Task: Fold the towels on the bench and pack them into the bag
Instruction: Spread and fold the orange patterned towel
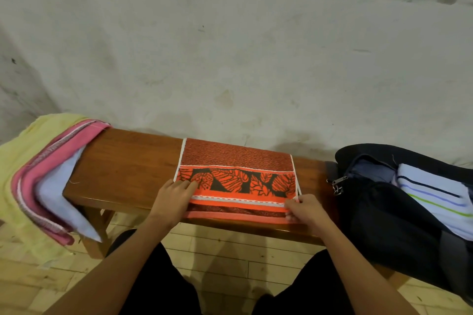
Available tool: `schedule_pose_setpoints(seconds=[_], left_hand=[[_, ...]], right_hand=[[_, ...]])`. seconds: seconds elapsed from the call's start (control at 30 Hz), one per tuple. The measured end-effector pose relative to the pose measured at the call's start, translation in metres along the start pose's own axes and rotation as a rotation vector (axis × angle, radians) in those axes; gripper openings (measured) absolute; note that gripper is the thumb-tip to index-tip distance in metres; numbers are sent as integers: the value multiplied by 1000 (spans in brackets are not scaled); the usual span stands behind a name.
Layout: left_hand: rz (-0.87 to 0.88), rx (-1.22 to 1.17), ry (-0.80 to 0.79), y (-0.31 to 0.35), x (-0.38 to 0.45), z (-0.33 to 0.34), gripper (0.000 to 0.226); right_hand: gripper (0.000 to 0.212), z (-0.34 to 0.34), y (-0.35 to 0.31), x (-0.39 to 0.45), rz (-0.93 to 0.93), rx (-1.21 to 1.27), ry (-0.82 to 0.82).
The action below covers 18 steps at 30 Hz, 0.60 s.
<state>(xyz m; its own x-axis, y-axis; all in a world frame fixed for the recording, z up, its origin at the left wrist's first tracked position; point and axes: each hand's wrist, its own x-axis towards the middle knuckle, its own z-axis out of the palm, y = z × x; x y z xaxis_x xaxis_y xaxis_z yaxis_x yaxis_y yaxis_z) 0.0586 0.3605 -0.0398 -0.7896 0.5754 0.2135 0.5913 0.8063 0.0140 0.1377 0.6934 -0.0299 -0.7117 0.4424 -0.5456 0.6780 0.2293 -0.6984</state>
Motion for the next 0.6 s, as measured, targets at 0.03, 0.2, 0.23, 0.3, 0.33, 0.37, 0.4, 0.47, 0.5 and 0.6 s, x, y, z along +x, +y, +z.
schedule_pose_setpoints(seconds=[0.03, 0.2, 0.23, 0.3, 0.33, 0.37, 0.4, 0.47, 0.5, 0.6], left_hand=[[8, -28, -16, 0, -3, 3, 62], [-114, -325, 62, -10, -20, 14, 42], [-201, -429, 111, -9, -25, 14, 36], [-411, -605, 188, -3, -32, 9, 30], [-503, -647, 212, 1, -34, 7, 29], [-571, -677, 220, 5, -36, 5, 27], [-622, -703, 209, 10, -36, 2, 27], [-689, -766, 191, 17, -36, -5, 26], [-718, -803, 185, 19, -34, -8, 23], [-845, -942, 152, 23, -31, -9, 13]], right_hand=[[12, 0, 3, 0, -35, -75, 25], [11, -1, 7, -7, -144, -223, 128], [11, -1, 9, -7, -142, -210, 137], [14, -2, 12, -4, -141, -178, 147], [16, -2, 14, -2, -139, -157, 144], [17, -2, 15, -1, -135, -137, 140], [18, -3, 16, 0, -132, -120, 136], [18, -3, 17, 1, -127, -86, 129], [17, -4, 18, 2, -122, -61, 117], [14, -6, 18, 1, -118, -30, 101]])
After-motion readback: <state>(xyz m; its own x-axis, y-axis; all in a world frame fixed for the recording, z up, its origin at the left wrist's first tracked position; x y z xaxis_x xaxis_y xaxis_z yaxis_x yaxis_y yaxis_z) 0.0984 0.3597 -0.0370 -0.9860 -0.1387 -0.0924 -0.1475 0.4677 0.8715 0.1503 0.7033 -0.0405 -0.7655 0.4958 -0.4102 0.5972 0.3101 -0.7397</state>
